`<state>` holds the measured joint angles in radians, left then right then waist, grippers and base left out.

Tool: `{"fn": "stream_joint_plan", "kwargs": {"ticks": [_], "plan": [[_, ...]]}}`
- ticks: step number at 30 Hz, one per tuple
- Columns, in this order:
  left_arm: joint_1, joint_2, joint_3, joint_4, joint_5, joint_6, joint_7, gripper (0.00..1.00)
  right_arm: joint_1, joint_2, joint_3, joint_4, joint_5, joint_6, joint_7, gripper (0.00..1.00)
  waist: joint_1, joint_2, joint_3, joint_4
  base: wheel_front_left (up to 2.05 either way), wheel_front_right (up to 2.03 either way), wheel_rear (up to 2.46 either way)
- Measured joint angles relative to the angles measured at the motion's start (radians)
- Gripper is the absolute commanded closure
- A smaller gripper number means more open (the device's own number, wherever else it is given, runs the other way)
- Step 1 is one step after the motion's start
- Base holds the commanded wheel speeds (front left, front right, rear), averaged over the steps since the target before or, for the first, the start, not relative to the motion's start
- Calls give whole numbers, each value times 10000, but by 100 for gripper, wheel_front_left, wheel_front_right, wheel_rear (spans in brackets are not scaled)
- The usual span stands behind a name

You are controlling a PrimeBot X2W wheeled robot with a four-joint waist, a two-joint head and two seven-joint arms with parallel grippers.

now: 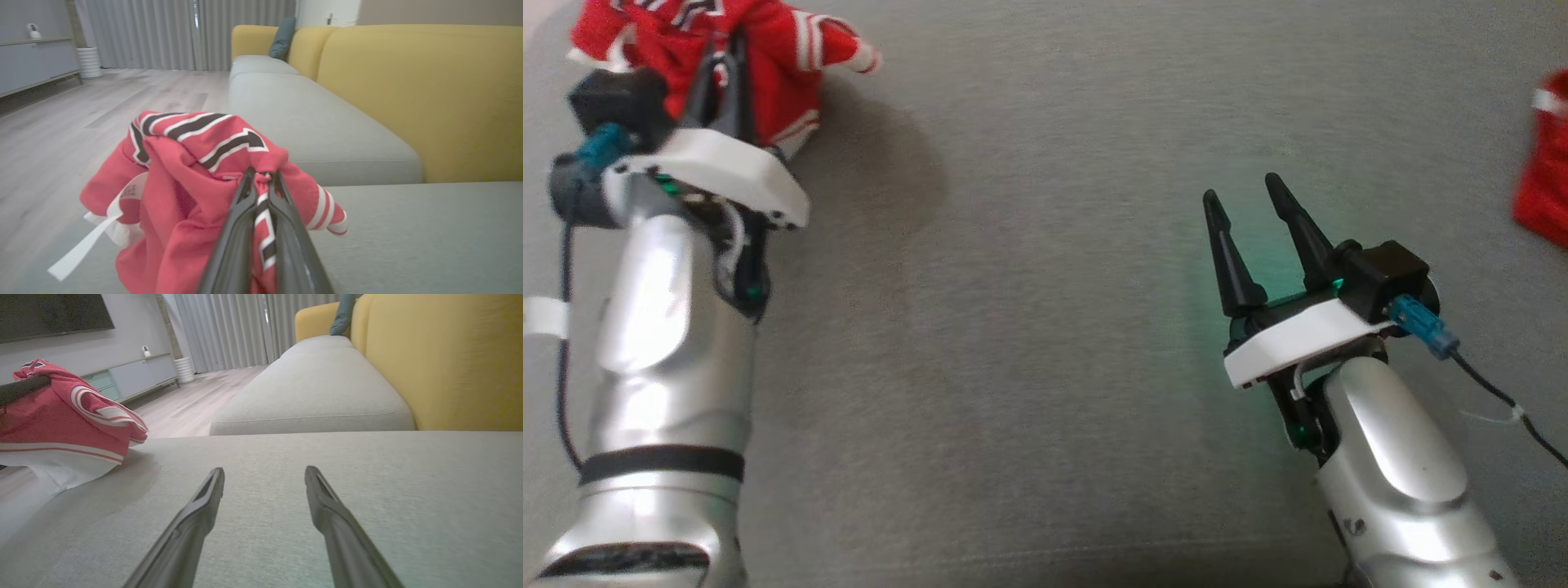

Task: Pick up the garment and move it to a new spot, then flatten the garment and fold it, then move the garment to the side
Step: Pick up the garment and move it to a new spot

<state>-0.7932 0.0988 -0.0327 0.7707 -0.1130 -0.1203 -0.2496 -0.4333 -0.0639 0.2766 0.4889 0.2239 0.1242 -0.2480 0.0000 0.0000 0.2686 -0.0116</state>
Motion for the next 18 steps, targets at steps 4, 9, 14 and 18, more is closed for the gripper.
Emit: {"fn": "stream_joint_plan", "kwargs": {"ticks": [4,9,14,18], "plan": [[136,-247,-527,-119,-59,-31,0,100,27,4,111,-169,267,0,-2,0,0,0,-91,-934,0,0,0],[155,-621,-1438,-468,-510,-42,0,100,261,8,153,-324,522,0,-12,0,0,0,-172,-2010,0,0,0],[418,-719,-2755,-1055,-1618,-104,0,100,531,8,288,-414,675,0,-17,0,0,0,-268,-2796,0,0,0],[720,-727,-3762,-1423,-2406,274,0,100,576,13,339,-458,683,0,-17,0,0,0,-340,-3064,0,0,0]]}}
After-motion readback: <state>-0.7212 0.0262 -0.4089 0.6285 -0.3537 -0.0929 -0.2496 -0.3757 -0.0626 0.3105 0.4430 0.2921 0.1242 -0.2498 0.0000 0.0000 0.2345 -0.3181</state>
